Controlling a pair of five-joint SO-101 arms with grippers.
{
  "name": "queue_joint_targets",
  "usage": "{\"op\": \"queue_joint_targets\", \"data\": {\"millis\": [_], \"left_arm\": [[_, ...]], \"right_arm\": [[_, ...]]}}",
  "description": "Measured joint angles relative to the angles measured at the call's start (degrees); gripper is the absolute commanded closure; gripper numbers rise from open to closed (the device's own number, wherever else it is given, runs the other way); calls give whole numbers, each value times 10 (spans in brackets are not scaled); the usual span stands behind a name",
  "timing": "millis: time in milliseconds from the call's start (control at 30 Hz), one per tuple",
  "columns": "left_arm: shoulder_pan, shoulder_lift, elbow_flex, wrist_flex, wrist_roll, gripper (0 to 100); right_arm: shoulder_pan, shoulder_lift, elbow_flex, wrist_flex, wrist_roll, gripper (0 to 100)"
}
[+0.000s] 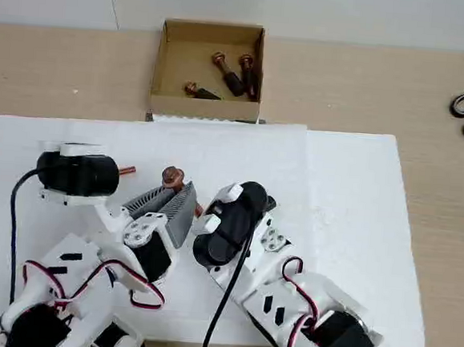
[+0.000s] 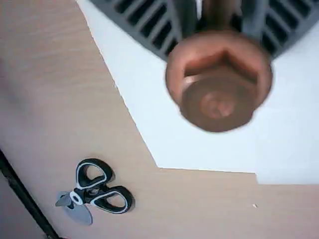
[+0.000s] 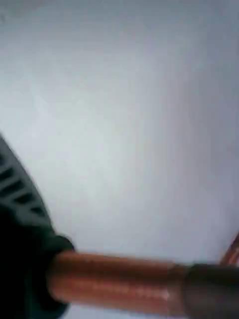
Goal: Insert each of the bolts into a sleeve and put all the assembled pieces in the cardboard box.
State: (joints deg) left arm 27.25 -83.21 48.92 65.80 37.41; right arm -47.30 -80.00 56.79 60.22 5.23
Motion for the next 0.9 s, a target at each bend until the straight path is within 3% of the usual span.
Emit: {"op": "queue_joint_targets", "data": {"millis": [400,633,900], "left_arm": [[62,2,58,4,-2,995],[67,-3,86,18,-46,991],[62,-4,84,35,-81,831]], "right_arm": [[0,-1,0,-8,0,996],[-1,3,4,-7,0,996],[-1,3,4,-6,0,996]]}}
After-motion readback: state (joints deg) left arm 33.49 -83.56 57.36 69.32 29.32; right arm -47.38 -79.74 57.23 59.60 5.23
